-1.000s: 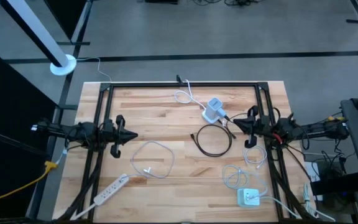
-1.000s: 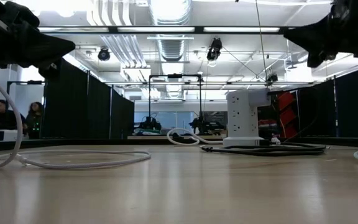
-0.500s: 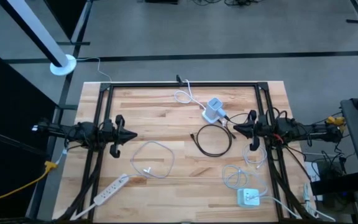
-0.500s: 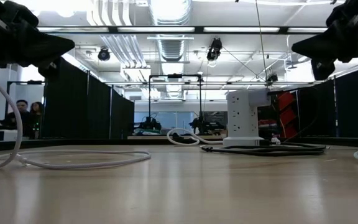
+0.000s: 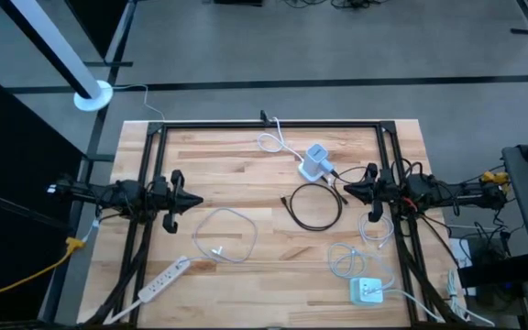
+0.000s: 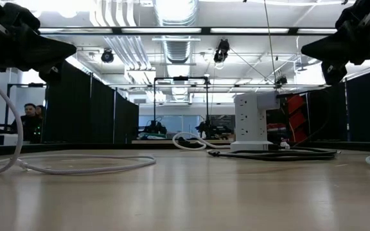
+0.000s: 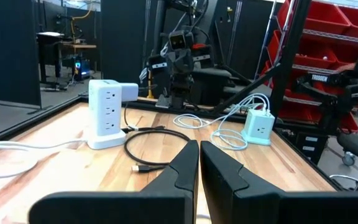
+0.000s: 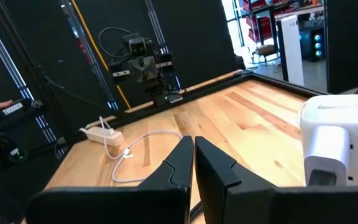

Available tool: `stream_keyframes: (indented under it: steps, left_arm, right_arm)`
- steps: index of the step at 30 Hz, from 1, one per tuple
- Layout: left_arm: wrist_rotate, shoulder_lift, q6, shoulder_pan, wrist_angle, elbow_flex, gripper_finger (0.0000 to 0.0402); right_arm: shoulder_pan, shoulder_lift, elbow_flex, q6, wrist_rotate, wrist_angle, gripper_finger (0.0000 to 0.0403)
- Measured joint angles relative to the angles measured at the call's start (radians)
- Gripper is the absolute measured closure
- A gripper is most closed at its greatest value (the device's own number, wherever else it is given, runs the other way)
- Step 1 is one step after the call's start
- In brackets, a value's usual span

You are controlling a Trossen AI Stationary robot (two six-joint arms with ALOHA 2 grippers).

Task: Plug in charger cables
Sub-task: Return to Home Position

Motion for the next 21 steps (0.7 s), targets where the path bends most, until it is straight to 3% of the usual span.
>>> stream_keyframes:
  steps: [5,21]
  left_arm:
    - [0.0,0.009,0.0,0.0,0.0,0.0,0.0397]
    - [0.0,0.024,0.0,0.0,0.001,0.0,0.0397]
  right_arm:
    - [0.0,-0.044,-0.038,-0.002,0.0,0.004,0.0403]
    - [0.0,-0.015,-0.062,-0.007,0.0,0.024,0.0403]
